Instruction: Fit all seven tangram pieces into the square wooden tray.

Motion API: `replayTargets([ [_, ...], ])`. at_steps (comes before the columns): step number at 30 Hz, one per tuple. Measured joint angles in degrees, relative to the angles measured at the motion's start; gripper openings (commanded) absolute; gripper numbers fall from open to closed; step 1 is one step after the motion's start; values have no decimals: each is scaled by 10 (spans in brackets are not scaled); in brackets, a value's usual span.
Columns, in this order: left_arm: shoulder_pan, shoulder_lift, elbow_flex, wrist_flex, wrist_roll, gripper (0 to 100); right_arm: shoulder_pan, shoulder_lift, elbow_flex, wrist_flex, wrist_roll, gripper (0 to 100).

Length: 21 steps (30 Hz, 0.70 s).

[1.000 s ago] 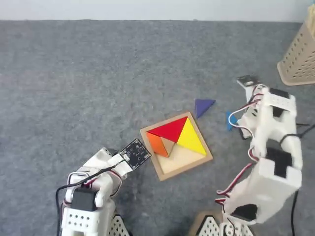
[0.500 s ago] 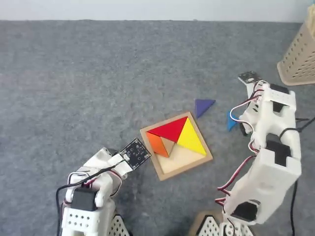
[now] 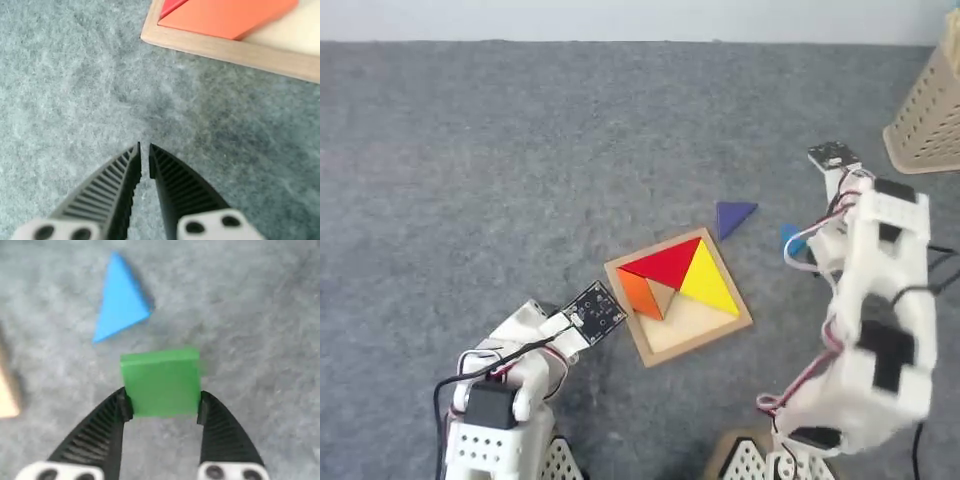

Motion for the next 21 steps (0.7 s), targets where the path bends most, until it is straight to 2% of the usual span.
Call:
replayTargets([
  [4,0,0,0,0,0,27,-38,-128,85,6,-1,66],
  [9,-1,0,0,0,0,27,-124,-239,158,11,0,65],
  [12,1,0,0,0,0,27,-201,-250,179,15,-12,65],
  [18,0,0,0,0,0,27,-345,-236,180,27,-101,67],
  [21,1,0,0,0,0,27,-393,-205,180,27,-133,67],
])
